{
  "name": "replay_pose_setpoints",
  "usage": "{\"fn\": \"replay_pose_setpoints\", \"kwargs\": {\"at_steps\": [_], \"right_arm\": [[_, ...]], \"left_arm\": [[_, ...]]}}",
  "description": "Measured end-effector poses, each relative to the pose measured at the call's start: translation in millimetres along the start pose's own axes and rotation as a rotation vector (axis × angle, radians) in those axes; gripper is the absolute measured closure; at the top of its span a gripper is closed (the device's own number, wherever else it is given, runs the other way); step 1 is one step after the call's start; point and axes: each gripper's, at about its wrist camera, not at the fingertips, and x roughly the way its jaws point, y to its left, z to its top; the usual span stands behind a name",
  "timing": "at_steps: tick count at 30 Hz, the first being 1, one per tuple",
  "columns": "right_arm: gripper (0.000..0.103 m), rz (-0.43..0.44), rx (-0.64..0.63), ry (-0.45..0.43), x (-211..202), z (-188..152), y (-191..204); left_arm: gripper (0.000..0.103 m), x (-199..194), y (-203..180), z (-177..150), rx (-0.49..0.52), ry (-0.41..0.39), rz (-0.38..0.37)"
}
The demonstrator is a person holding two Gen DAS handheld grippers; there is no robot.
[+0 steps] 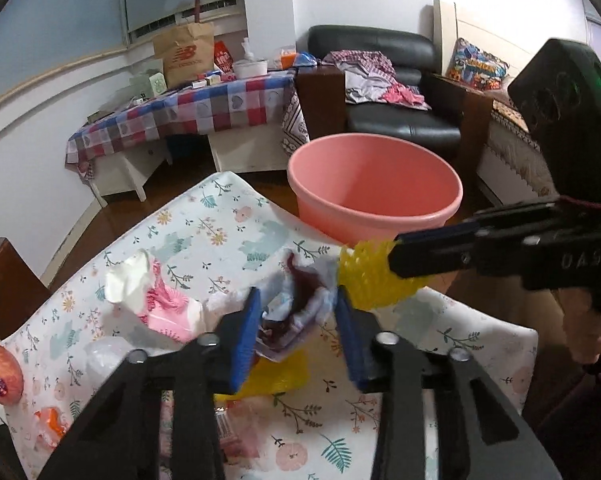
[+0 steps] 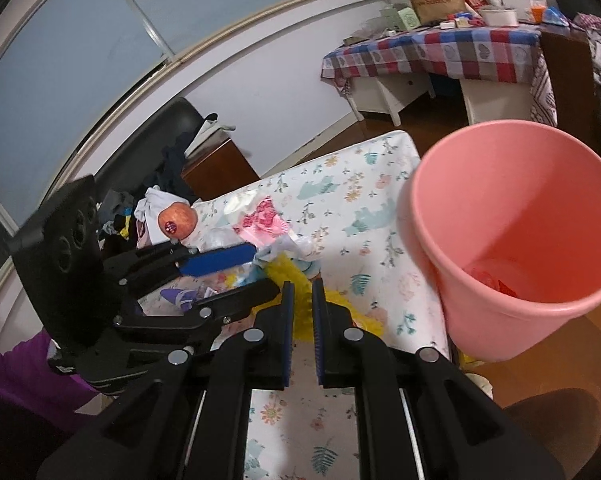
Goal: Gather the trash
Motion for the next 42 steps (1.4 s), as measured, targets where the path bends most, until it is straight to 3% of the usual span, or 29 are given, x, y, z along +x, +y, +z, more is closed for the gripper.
{"fn": "replay_pose_setpoints", "kwargs": {"at_steps": [2, 3, 7, 13, 17, 28, 37, 42], "right_arm": [[0.094, -0.001, 0.006, -0.001, 0, -1, -2], [0.094, -0.001, 0.008, -0.003, 0, -2, -3], [0.094, -0.001, 0.016, -0.025, -5, -1, -6], [0.094, 0.000, 0.026, -0.074, -15, 4, -8], [0.094, -0.030, 0.025, -0.126, -25, 12, -11], [0.094, -0.204, 0.132, -0.259, -55, 20, -62], [0.094, -0.271, 0.189, -0.262, -52, 15, -102], [0.093, -0.320, 0.186, -0.216, -41, 15, -112]], "left_arm": [[0.093, 3, 0, -2, -0.001, 0.002, -0.002], [0.094, 5, 0, 0, -0.004, 0.001, -0.004], [0.096, -6, 9, 4, -0.067, -0.029, -0.019], [0.097, -40, 44, 19, -0.285, -0.110, -0.087], [0.097, -54, 56, 30, -0.371, -0.158, -0.119], [0.097, -44, 19, 76, -0.355, -0.227, -0.204], [0.097, -6, -14, 104, -0.340, -0.204, -0.264], [0.097, 13, -24, 112, -0.341, -0.186, -0.279]]}}
